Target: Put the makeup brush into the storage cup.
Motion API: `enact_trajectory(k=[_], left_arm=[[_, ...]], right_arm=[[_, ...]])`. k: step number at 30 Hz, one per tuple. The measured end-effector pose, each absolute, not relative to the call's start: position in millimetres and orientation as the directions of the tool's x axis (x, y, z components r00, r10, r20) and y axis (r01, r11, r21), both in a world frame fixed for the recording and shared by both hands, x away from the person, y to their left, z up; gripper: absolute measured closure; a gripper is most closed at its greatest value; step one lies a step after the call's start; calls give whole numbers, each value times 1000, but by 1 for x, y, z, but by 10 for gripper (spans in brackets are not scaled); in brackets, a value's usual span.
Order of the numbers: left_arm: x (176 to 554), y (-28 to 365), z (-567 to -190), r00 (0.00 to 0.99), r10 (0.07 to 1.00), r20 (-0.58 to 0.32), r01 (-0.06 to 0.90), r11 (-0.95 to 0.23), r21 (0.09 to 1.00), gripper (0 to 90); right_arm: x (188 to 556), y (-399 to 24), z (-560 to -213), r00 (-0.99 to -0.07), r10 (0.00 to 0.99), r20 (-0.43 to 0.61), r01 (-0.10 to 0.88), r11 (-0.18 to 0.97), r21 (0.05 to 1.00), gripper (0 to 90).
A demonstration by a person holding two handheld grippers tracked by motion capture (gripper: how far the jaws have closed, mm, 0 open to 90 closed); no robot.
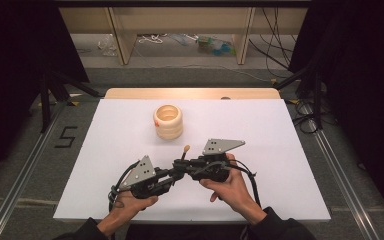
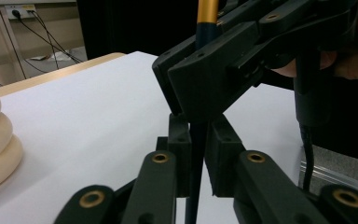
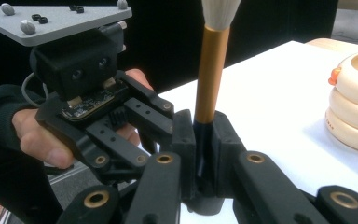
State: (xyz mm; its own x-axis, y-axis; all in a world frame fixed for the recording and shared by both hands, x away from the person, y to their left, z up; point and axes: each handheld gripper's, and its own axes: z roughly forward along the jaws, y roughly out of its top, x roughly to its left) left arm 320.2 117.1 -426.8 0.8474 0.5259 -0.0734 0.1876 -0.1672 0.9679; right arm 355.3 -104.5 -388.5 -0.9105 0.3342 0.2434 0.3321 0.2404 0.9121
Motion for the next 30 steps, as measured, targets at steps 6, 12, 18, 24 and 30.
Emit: enact_trajectory(k=[6, 12, 18, 24, 30], left_arm=[[319, 117, -426, 851, 522, -62, 175, -169, 970, 833], [319, 118, -426, 849, 525, -60, 170, -164, 972, 834], [324, 125, -426, 818, 568, -90, 199, -133, 971, 834], [332, 134, -428, 779, 618, -105, 216, -107, 971, 834], [340, 144, -428, 741, 663, -106, 220, -91, 971, 833]], right_arm=[[355, -105, -388, -906, 336, 257, 345, 233, 910, 827], [356, -109, -384, -890, 357, 285, 371, 201, 907, 589], [353, -124, -376, -872, 399, 283, 372, 163, 914, 381], [351, -145, -372, -848, 485, 214, 339, 185, 923, 279], [350, -171, -379, -797, 589, 136, 303, 193, 933, 216]])
